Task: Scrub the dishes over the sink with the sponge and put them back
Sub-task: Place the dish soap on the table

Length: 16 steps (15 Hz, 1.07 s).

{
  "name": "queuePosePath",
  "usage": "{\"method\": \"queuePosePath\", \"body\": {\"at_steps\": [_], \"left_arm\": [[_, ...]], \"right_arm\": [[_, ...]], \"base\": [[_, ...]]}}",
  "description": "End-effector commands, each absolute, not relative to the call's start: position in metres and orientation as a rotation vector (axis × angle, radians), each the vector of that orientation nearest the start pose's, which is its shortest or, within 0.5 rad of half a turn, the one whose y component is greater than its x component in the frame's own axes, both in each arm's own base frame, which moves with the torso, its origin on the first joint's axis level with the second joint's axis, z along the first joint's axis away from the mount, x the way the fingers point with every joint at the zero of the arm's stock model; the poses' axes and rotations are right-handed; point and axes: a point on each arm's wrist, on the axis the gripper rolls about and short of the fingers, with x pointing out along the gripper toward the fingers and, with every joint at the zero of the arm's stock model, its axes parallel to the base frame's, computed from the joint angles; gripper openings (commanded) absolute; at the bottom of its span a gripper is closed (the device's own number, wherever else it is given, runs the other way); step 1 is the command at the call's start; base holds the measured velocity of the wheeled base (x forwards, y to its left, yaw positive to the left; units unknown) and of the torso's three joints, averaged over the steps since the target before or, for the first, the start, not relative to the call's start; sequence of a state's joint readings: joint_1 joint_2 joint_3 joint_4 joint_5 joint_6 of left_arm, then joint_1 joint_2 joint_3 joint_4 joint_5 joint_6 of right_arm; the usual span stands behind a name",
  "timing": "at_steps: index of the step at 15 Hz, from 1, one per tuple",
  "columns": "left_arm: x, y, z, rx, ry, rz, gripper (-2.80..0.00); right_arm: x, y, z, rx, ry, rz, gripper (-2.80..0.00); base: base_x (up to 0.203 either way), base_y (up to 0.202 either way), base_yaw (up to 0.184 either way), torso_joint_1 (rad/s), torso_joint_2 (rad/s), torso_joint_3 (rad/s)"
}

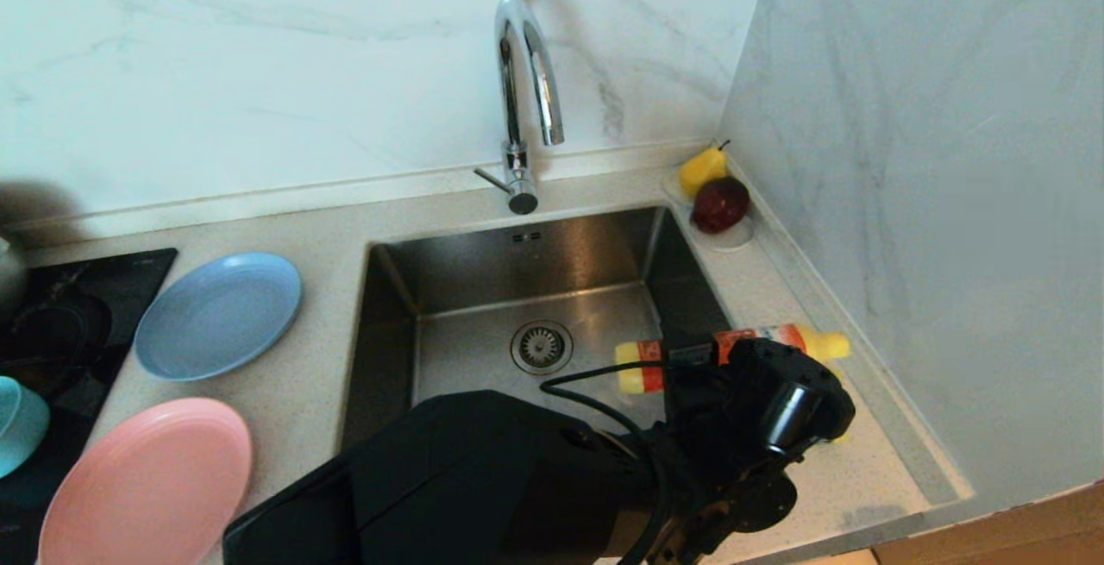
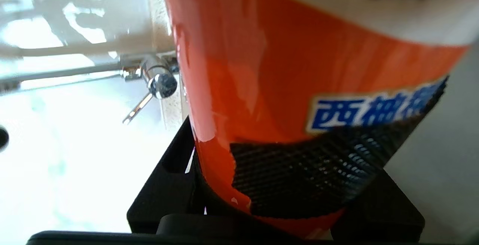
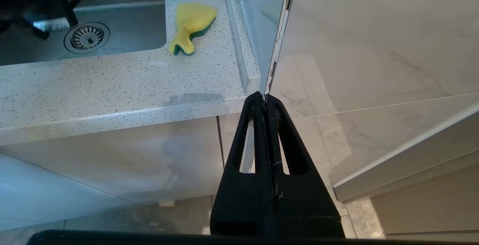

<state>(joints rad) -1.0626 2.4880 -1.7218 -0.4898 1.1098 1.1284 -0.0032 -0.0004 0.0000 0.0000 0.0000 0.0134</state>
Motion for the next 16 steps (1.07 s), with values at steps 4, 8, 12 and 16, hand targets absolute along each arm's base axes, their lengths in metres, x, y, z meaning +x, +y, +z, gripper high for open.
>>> {"method": "queuePosePath", "body": {"at_steps": [4, 8, 12, 16], "left_arm": [[0.261, -0.426, 0.112, 1.179, 0.124, -0.008, -2.8], [0.259, -0.425, 0.115, 1.023, 0.125, -0.001, -2.8], [0.251, -0.421, 0.086, 1.145, 0.177, -0.043, -2.8], [0.241, -0.428, 0.054, 1.229, 0.198, -0.081, -2.8]], "right_arm": [[-0.023, 0.0, 0.075, 0.014, 0.0, -0.003, -2.8], [-0.023, 0.0, 0.075, 0.014, 0.0, -0.003, -2.8], [-0.023, 0.0, 0.075, 0.014, 0.0, -0.003, -2.8], [-0.023, 0.0, 0.075, 0.014, 0.0, -0.003, -2.8]], "base": [[0.0, 0.0, 0.0, 0.0, 0.0, 0.0], [0.0, 0.0, 0.0, 0.0, 0.0, 0.0], [0.0, 0.0, 0.0, 0.0, 0.0, 0.0], [0.0, 0.0, 0.0, 0.0, 0.0, 0.0]]}}
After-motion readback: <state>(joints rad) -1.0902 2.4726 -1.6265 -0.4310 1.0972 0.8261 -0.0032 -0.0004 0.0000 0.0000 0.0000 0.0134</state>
